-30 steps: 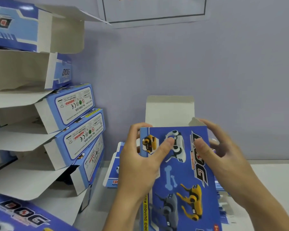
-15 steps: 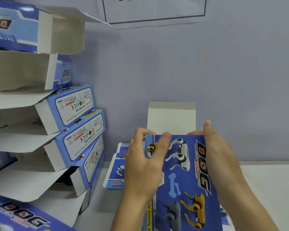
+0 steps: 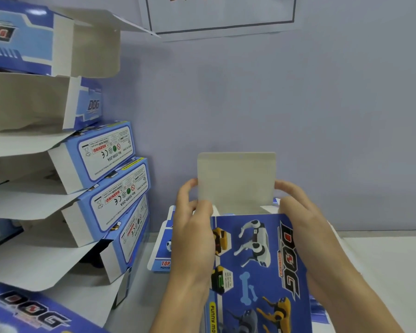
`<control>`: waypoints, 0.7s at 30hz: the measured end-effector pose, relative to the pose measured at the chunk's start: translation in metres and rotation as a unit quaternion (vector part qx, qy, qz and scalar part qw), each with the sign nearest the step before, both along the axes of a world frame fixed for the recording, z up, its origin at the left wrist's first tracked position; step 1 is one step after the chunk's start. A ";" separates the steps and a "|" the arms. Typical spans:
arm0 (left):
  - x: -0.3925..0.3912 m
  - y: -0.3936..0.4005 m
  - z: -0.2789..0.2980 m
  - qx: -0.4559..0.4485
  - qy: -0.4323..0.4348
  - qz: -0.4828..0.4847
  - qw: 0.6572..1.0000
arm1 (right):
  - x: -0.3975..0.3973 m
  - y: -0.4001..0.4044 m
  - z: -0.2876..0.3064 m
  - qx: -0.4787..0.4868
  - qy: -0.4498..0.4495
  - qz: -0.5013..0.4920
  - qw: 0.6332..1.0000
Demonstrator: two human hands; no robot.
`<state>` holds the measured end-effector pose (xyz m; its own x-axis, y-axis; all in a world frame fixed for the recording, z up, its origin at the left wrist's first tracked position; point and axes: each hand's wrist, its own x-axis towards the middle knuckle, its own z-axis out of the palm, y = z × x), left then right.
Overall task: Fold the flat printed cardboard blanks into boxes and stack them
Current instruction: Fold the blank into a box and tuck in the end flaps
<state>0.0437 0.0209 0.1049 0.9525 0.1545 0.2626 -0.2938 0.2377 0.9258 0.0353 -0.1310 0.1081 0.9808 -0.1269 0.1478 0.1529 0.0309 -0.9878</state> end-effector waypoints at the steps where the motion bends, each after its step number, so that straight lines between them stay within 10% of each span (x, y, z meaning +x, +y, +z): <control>1: 0.000 0.000 0.000 0.001 -0.006 0.011 1.000 | 0.000 0.000 -0.001 0.004 -0.003 -0.002 1.000; 10: -0.005 0.003 0.001 -0.079 -0.035 0.031 0.996 | -0.003 -0.001 -0.007 0.095 -0.030 0.026 0.995; 21: 0.003 0.001 -0.006 0.028 -0.086 -0.040 0.995 | -0.002 -0.001 -0.003 0.027 -0.075 0.028 0.996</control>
